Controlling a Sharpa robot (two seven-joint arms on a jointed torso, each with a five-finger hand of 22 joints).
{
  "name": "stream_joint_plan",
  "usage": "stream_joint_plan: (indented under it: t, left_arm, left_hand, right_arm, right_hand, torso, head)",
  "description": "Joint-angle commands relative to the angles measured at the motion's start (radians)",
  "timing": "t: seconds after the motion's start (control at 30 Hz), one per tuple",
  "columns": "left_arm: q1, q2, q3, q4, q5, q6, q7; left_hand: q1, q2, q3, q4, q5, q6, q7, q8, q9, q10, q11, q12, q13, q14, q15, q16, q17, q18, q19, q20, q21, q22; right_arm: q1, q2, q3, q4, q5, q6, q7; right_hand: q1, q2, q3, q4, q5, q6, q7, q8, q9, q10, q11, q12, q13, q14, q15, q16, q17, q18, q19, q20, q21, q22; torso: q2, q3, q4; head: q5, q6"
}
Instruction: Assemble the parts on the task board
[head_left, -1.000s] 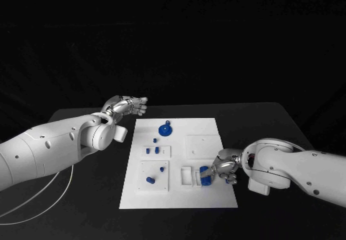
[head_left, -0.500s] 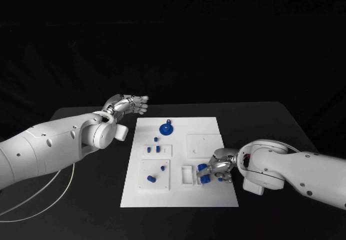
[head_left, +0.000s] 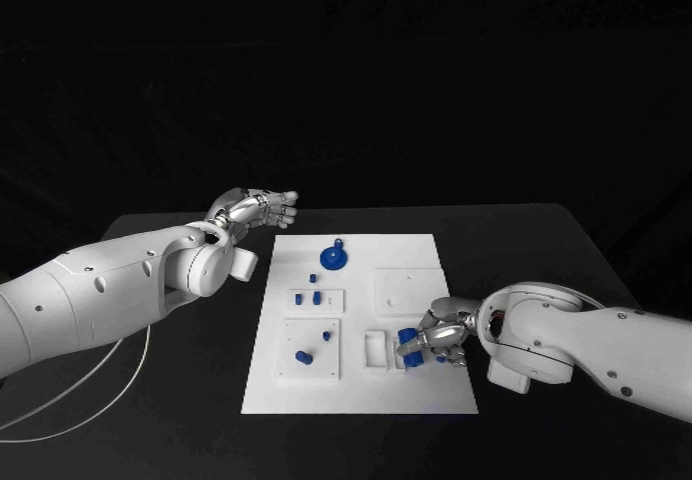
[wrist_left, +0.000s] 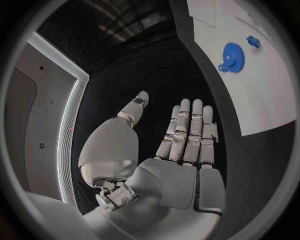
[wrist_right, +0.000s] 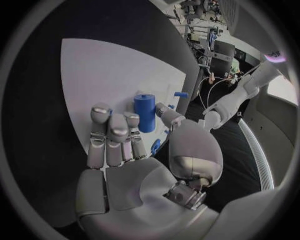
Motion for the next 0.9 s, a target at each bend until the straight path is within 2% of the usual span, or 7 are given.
stream_joint_plan:
  t: [0.03, 0.33, 0.43, 0.6, 0.9]
  left_arm:
    - [0.000, 0.002, 0.001, 0.001, 0.007, 0.013, 0.011]
    - [0.000, 0.001, 0.000, -0.002, 0.007, 0.013, 0.011]
    - [0.001, 0.001, 0.000, -0.001, 0.007, 0.013, 0.011]
    - [0.001, 0.000, 0.000, 0.001, 0.007, 0.012, 0.011]
    - [0.001, -0.002, 0.000, 0.007, 0.007, 0.011, 0.010]
  left_hand:
    - [-0.007, 0.002, -0.007, -0.001, -0.004, -0.008, 0.000, -0.003, -0.002, -0.007, -0.003, -0.001, -0.001, -0.001, 0.002, -0.006, 0.002, 0.017, -0.001, 0.000, -0.007, 0.002]
    - [-0.006, 0.004, -0.008, -0.003, -0.003, -0.008, 0.000, -0.003, -0.002, -0.007, -0.003, -0.001, -0.001, -0.001, 0.002, -0.007, 0.003, 0.017, -0.001, 0.000, -0.007, 0.002]
    - [-0.006, 0.004, -0.008, -0.003, -0.003, -0.008, 0.000, -0.003, -0.002, -0.007, -0.003, -0.001, -0.001, -0.001, 0.002, -0.008, 0.003, 0.017, -0.001, 0.000, -0.008, 0.002]
    - [-0.006, 0.004, -0.008, -0.004, -0.003, -0.008, 0.000, -0.003, -0.002, -0.007, -0.002, -0.001, -0.002, -0.001, 0.002, -0.008, 0.003, 0.017, -0.001, 0.000, -0.008, 0.002]
    - [-0.006, 0.003, -0.009, -0.004, -0.002, -0.009, 0.001, -0.003, -0.002, -0.007, -0.002, -0.001, -0.002, -0.001, 0.002, -0.008, 0.004, 0.017, -0.001, 0.000, -0.008, 0.002]
  right_arm:
    - [-0.001, -0.012, -0.003, 0.011, 0.012, -0.014, -0.010]
    - [0.022, -0.030, 0.005, 0.047, 0.063, -0.030, -0.009]
    - [0.028, -0.021, 0.005, 0.044, 0.076, -0.030, -0.012]
    - [0.030, -0.008, 0.005, 0.039, 0.096, -0.024, -0.020]
    - [0.033, 0.040, 0.002, 0.016, 0.111, -0.004, -0.040]
  right_hand:
    - [-0.001, -0.005, 0.008, 0.000, 0.003, 0.007, -0.001, 0.004, 0.006, 0.008, -0.001, -0.005, 0.001, 0.005, -0.002, -0.004, 0.001, 0.053, 0.007, 0.003, 0.006, 0.012]
    - [-0.006, -0.009, 0.012, 0.001, 0.003, 0.010, -0.002, 0.005, 0.007, 0.010, -0.002, -0.006, 0.003, 0.006, -0.002, -0.004, 0.002, 0.053, 0.007, 0.004, 0.008, 0.013]
    - [-0.006, -0.009, 0.013, 0.001, 0.003, 0.010, -0.002, 0.005, 0.008, 0.010, -0.002, -0.006, 0.003, 0.006, -0.003, -0.004, 0.003, 0.053, 0.008, 0.004, 0.009, 0.013]
    - [-0.007, -0.009, 0.014, 0.001, 0.003, 0.011, -0.002, 0.005, 0.008, 0.011, -0.002, -0.006, 0.004, 0.007, -0.003, -0.004, 0.003, 0.053, 0.008, 0.003, 0.009, 0.013]
    - [-0.023, -0.013, 0.011, 0.005, 0.003, 0.012, -0.002, 0.004, 0.009, 0.012, -0.003, -0.008, 0.007, 0.007, -0.003, -0.005, 0.005, 0.053, 0.008, 0.004, 0.012, 0.013]
  torso:
    - [0.000, -0.0004, 0.0001]
    - [0.000, -0.0012, 0.0007]
    - [0.000, -0.0010, 0.0007]
    - [0.000, -0.0028, 0.0000]
    - [0.000, -0.0024, 0.0003]
  head:
    - [0.002, 0.001]
    - [0.004, 0.004]
    - [0.004, 0.004]
    - [0.006, 0.004]
    - [0.009, 0.001]
